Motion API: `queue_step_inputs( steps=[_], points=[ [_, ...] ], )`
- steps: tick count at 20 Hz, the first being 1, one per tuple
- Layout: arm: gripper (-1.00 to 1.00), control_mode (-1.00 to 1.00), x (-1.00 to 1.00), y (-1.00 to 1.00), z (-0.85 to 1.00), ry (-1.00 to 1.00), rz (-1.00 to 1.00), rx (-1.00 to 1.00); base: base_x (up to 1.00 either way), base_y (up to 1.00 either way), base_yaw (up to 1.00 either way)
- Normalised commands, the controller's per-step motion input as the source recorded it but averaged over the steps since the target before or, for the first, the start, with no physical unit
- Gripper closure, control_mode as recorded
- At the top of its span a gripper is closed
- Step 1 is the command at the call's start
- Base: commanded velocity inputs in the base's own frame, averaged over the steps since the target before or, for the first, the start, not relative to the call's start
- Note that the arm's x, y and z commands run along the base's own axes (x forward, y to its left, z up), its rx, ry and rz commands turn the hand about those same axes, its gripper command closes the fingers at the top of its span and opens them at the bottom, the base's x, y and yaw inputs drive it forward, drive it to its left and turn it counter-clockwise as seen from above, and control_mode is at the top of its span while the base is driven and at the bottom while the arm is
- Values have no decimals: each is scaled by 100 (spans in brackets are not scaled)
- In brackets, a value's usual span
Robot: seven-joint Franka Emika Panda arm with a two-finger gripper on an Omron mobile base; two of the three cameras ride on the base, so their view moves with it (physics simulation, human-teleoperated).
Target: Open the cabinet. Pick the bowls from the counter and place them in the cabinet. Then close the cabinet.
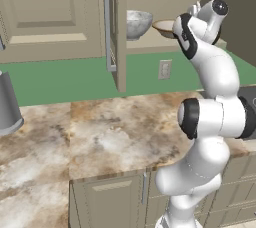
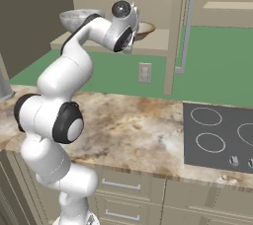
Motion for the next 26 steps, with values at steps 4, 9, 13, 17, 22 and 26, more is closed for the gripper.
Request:
queue_step_inputs(
  steps=[4, 9, 13, 17, 22, 26],
  points=[
    [-100, -100, 45, 0, -11, -9, 0, 0, 0, 0, 0],
    [-100, -100, 34, 0, -4, -33, 0, 0, 0, 0, 0],
    [-100, -100, 31, 0, -7, -44, 0, 0, 0, 0, 0],
    [-100, -100, 44, 1, -16, -39, 0, 0, 0, 0, 0],
    [-100, -100, 40, 0, -32, -32, 0, 0, 0, 0, 0],
    [-100, -100, 58, 0, -40, -19, 0, 0, 0, 0, 0]
  ],
)
